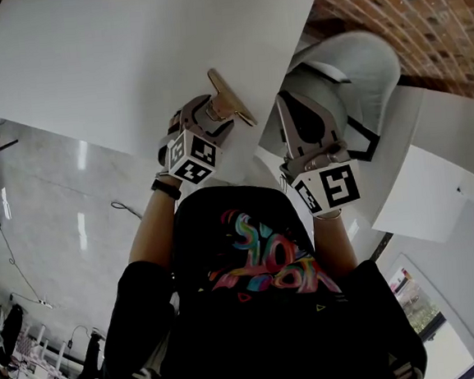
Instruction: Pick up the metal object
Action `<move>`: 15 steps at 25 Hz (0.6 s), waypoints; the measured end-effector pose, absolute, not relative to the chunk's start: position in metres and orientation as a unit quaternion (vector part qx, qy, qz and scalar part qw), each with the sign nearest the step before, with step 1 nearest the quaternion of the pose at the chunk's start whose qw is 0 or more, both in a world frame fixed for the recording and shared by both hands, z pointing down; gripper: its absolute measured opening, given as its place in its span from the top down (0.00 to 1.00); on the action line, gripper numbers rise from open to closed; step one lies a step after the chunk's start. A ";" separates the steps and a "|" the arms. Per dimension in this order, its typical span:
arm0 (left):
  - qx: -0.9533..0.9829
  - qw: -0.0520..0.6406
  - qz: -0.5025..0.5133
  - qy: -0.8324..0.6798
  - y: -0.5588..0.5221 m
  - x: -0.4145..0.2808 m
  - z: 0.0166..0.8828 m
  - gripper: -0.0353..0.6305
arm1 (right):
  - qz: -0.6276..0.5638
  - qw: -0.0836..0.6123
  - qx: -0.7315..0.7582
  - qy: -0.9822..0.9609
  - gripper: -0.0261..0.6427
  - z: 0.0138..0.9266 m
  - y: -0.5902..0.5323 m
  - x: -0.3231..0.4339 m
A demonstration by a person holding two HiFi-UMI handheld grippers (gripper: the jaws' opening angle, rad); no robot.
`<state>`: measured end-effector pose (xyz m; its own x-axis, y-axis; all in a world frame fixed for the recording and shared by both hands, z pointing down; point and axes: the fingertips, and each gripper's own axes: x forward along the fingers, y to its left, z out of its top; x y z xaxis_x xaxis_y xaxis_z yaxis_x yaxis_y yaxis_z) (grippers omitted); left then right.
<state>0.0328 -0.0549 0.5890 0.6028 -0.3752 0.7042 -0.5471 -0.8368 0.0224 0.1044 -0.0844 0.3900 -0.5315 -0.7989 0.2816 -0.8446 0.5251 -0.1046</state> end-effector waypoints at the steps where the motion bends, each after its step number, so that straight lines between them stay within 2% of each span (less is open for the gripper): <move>1: 0.886 0.117 0.368 -0.258 -0.055 0.034 0.592 0.49 | 0.115 0.100 0.474 -0.867 0.94 0.391 -0.085 0.105; 15: 0.880 0.125 0.384 -0.250 -0.057 0.036 0.606 0.49 | 0.123 0.099 0.477 -0.865 0.94 0.394 -0.092 0.104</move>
